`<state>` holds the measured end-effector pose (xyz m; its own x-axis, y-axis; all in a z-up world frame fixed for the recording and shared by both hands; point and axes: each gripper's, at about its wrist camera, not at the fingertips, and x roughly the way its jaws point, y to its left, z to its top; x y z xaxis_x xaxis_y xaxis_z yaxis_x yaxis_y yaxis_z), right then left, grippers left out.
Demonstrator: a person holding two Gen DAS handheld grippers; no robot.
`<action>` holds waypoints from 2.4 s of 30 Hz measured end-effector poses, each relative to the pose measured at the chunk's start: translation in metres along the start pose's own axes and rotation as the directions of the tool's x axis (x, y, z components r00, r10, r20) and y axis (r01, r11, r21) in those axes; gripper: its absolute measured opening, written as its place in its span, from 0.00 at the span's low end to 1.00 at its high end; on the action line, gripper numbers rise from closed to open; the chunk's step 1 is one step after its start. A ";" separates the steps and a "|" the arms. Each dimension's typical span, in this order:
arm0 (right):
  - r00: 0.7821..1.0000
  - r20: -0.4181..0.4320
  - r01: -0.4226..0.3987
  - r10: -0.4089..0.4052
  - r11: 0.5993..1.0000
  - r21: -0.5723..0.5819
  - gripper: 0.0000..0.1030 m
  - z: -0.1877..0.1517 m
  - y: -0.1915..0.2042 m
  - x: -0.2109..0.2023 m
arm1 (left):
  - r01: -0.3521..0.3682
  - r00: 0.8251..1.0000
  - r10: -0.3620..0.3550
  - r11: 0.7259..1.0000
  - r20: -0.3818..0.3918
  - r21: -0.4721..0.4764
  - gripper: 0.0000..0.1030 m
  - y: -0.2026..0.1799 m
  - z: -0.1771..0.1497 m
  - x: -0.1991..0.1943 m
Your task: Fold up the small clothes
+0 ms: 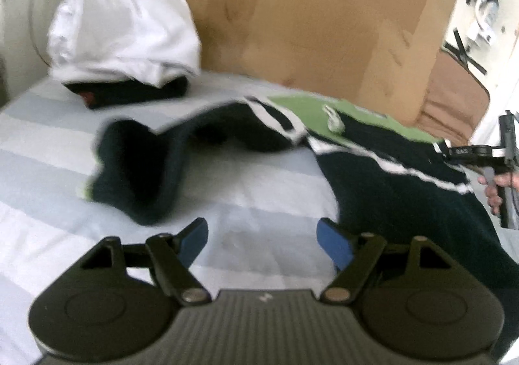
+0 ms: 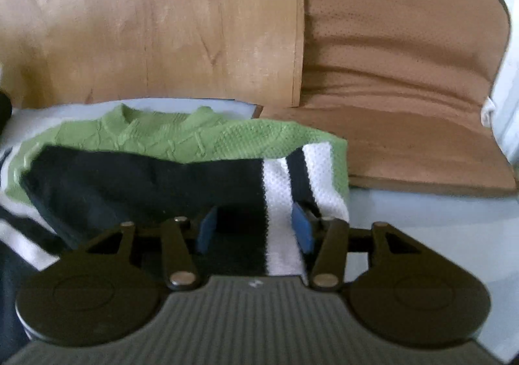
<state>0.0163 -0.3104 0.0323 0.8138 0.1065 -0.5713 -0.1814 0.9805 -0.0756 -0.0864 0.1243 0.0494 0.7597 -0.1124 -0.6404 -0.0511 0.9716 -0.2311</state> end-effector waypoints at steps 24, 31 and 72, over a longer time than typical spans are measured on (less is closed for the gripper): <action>0.730 -0.092 -0.587 0.678 0.552 -0.592 0.52 -0.067 0.394 -0.046 | -0.173 0.961 0.233 0.925 0.146 -0.338 0.75 0.149 -0.025 -0.100; 0.812 -0.167 -0.541 0.560 0.613 -0.575 0.22 -0.065 0.437 0.016 | -0.165 0.961 0.235 0.909 0.144 -0.383 0.75 0.167 -0.034 -0.104; 0.950 0.132 -0.310 0.284 0.915 0.258 0.56 0.038 -0.056 0.099 | 0.000 0.996 0.003 1.000 -0.088 0.030 0.48 -0.097 0.097 0.186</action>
<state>0.1278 -0.3483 0.0107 0.7939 0.4017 -0.4564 -0.2759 0.9070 0.3183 0.1229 0.0292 0.0236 0.6993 -0.1275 -0.7034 -0.0316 0.9775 -0.2086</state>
